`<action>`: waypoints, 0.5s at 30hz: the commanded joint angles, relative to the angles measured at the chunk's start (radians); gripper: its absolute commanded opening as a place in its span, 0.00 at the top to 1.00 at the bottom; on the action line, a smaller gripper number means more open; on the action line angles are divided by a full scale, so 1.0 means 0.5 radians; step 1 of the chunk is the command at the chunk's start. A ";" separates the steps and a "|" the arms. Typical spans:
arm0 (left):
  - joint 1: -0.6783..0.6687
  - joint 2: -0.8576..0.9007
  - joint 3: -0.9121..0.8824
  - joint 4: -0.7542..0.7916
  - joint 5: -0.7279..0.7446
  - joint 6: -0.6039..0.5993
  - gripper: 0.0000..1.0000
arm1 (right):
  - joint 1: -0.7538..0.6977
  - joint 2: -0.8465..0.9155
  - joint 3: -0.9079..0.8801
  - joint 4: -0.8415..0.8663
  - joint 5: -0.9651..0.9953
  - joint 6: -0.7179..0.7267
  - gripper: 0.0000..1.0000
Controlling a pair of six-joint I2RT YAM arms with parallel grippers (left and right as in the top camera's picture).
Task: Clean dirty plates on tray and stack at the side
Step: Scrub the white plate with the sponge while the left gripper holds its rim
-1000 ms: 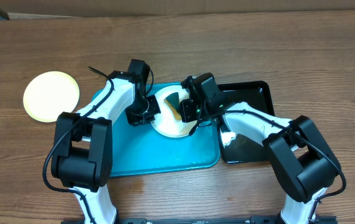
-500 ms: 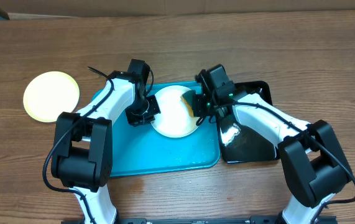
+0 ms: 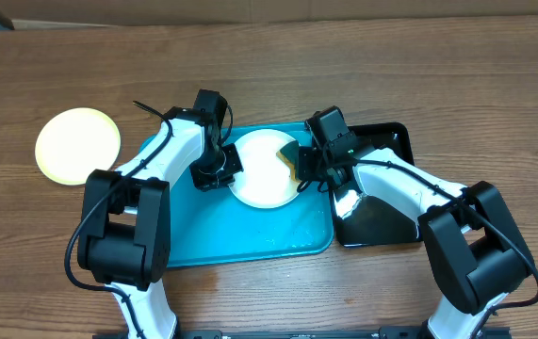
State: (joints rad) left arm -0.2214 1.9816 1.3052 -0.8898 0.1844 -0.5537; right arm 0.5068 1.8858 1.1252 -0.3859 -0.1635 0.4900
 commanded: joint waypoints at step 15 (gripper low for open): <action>-0.016 0.080 -0.040 -0.002 -0.075 0.017 0.95 | 0.150 0.008 -0.018 0.006 0.318 0.397 0.96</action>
State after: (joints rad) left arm -0.2214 1.9816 1.3052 -0.8898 0.1844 -0.5510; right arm 0.5659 1.8858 1.1252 -0.3851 -0.0624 0.6174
